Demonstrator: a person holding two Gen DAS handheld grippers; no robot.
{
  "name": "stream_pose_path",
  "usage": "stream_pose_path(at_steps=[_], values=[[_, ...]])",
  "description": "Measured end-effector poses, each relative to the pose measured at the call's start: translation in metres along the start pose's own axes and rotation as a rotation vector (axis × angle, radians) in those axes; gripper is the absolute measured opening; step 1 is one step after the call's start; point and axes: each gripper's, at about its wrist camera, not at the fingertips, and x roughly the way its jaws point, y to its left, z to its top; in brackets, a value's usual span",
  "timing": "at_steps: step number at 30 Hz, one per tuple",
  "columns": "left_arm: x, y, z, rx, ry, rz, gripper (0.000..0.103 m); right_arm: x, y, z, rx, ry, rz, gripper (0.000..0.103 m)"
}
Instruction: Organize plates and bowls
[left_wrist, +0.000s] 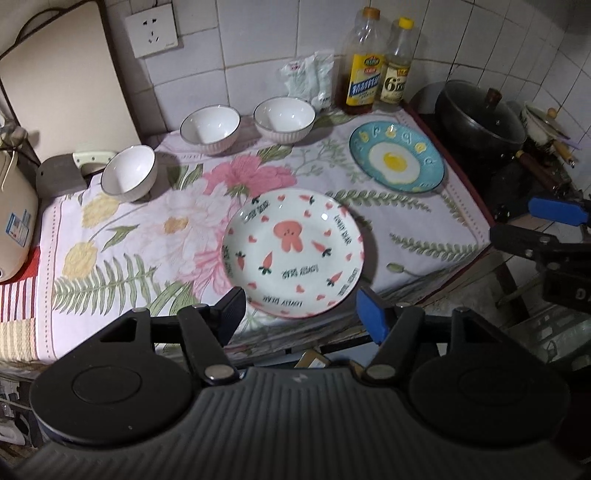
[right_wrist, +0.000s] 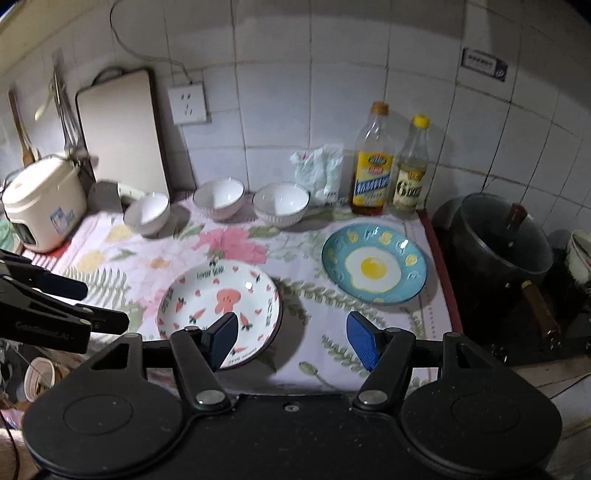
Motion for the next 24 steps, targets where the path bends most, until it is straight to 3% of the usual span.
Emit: stream_pose_path(at_steps=[3, 6, 15, 19, 24], values=[[0.0, -0.005, 0.01, -0.011, -0.014, -0.015, 0.067, -0.008, -0.013, 0.005, 0.009, -0.049, 0.008, 0.07], [0.002, -0.01, 0.022, -0.039, -0.037, -0.027, 0.074, -0.011, -0.028, 0.011, 0.016, -0.089, 0.016, 0.07], [0.028, -0.038, 0.048, -0.104, -0.06, -0.017, 0.075, 0.001, -0.08, 0.028, 0.006, -0.192, 0.054, 0.07], [0.035, -0.057, 0.058, -0.127, -0.134, 0.012, 0.077, 0.014, -0.1, 0.031, 0.014, -0.193, 0.058, 0.07], [0.048, -0.074, 0.07, -0.17, -0.175, -0.007, 0.077, 0.035, -0.124, 0.034, 0.025, -0.181, 0.07, 0.07]])
